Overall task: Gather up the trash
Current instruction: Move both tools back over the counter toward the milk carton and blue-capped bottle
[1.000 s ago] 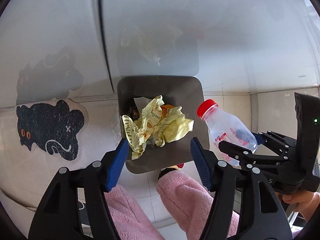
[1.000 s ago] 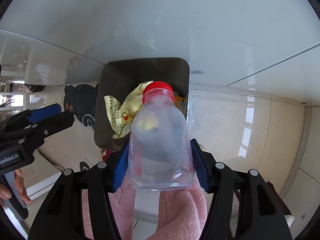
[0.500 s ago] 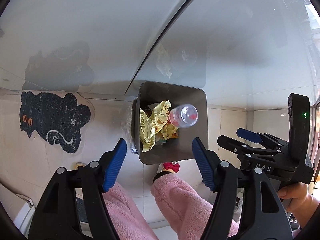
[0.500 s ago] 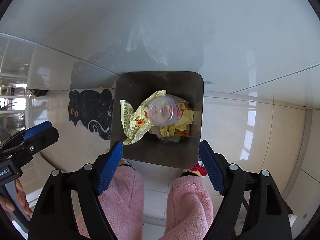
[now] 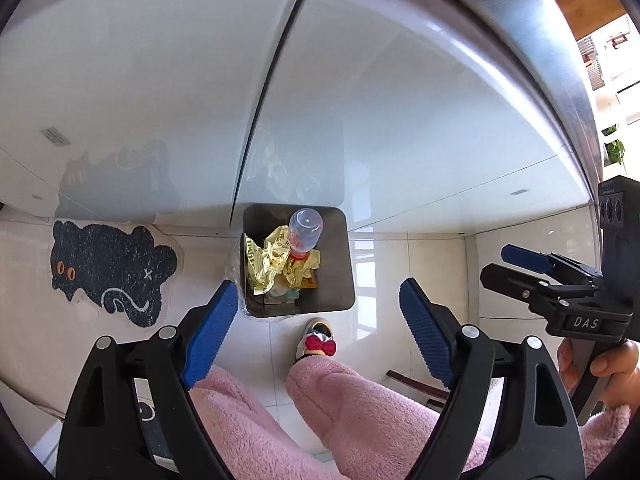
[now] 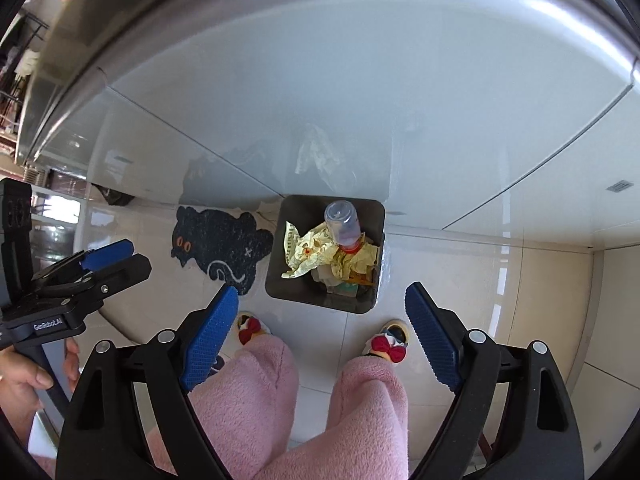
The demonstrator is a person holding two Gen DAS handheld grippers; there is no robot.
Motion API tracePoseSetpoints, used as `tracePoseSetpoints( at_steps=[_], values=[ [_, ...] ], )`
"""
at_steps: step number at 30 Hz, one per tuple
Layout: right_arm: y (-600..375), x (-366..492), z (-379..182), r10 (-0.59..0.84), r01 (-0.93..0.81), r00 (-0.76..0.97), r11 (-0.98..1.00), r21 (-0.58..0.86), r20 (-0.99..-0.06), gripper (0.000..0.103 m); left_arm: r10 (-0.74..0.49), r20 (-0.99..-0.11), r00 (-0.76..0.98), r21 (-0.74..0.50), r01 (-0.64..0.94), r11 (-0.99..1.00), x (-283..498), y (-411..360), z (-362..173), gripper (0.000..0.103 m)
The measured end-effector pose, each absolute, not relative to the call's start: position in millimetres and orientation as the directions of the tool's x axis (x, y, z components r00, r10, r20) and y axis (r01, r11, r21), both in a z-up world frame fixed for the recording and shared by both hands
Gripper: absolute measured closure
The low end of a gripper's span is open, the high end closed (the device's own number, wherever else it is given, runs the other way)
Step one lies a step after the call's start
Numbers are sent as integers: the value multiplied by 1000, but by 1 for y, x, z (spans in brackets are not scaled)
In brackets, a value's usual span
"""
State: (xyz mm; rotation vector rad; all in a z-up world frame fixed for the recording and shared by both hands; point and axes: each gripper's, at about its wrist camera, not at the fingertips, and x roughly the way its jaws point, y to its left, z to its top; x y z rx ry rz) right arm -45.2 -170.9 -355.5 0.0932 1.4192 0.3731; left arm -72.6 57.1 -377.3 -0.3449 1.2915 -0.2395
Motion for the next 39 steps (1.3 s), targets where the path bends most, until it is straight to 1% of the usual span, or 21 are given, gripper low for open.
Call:
tracePoseSetpoints(
  at_steps=[2,8,10,13,17,22,27,39],
  values=[
    [-180,-49,-328,315,-210,144,936,282,-938,16,-370,-882,292,-388,-5,922,-76,55,-355,24],
    [-213,-51,-248,321,-223,304,939,261,-897,11,-365,-836,409,-370,69,926,-82,43,-278,13],
    [-226,-47,-225,320,-204,366,944,260,-874,4,-367,-813,453,-366,92,926,-80,39,-255,9],
    [-249,-38,-191,320,-168,447,947,272,-835,3,-382,-770,511,-377,118,918,-70,38,-220,8],
    [-270,-17,-164,299,-141,525,954,266,-797,3,-394,-723,567,-369,165,915,-46,33,-182,8],
    [-281,12,-150,260,-121,573,965,234,-777,3,-395,-696,600,-320,232,918,-6,22,-151,8],
    [-283,46,-143,246,-131,584,969,210,-774,3,-407,-685,605,-264,314,912,39,9,-134,8],
    [-291,126,-161,253,-106,563,966,235,-786,3,-455,-692,560,-278,375,885,153,-12,-143,8]
  ],
)
